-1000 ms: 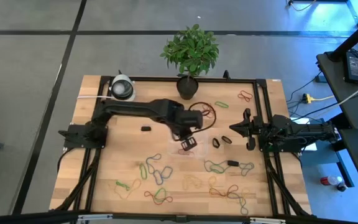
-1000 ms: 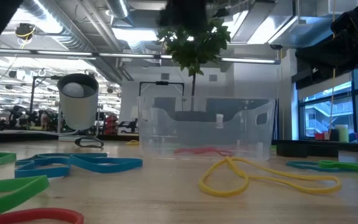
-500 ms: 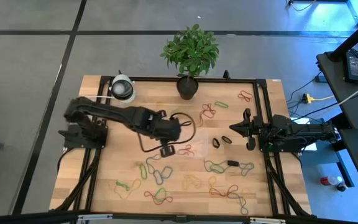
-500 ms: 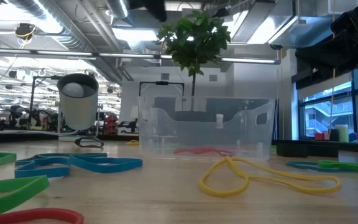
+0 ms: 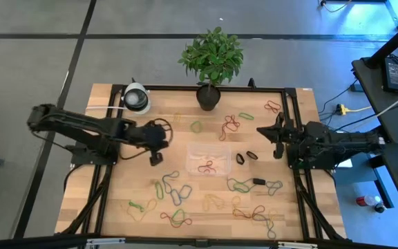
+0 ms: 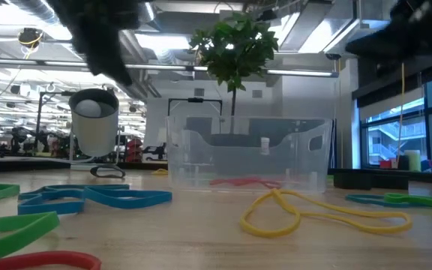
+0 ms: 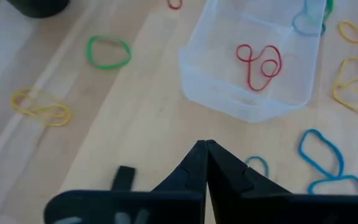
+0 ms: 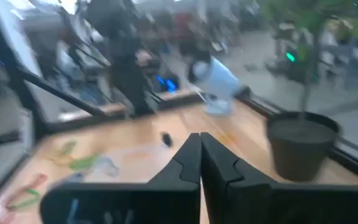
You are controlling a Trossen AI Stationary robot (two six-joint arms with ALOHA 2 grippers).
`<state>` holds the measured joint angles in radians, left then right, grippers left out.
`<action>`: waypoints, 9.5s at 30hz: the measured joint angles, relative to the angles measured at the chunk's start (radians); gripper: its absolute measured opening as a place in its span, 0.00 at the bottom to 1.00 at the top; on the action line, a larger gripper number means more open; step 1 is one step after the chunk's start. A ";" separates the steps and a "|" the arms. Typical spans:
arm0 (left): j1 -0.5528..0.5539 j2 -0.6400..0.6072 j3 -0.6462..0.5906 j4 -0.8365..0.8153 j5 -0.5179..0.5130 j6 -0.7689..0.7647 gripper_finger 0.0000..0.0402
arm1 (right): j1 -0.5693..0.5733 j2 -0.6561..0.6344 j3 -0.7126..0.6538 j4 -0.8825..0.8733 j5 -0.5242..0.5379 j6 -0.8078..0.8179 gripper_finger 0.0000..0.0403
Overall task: Pick and place rubber bands into bin
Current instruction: Put the black rubber band into the bin, then put the yellow rubber band into the bin
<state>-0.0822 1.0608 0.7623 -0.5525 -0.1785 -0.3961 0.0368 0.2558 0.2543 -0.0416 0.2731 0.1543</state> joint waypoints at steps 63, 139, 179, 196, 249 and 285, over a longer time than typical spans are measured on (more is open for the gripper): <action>0.241 -0.395 -0.221 0.086 0.229 0.252 0.01 | 0.112 1.405 1.211 -1.058 0.069 0.788 0.00; -0.213 0.145 0.272 -0.355 -0.046 -0.304 0.02 | 0.143 0.351 0.155 -0.408 0.031 0.543 0.01; -0.690 0.783 0.287 -0.175 0.199 -1.353 0.11 | 0.137 0.341 0.132 -0.441 -0.016 0.473 0.02; -0.700 0.801 0.659 -0.556 0.184 -1.310 0.00 | 0.137 0.341 0.132 -0.441 -0.015 0.441 0.02; -0.697 0.947 0.886 -0.917 0.036 -1.289 0.00 | 0.138 0.342 0.132 -0.449 -0.038 0.465 0.02; -0.023 0.909 1.272 -0.571 -0.107 0.281 0.00 | 0.137 0.344 0.132 -0.431 0.000 0.659 0.02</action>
<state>-0.1051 1.9702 2.0346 -1.1239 -0.2853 -0.1150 0.1741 0.5999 0.3862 -0.4722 0.2733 0.8129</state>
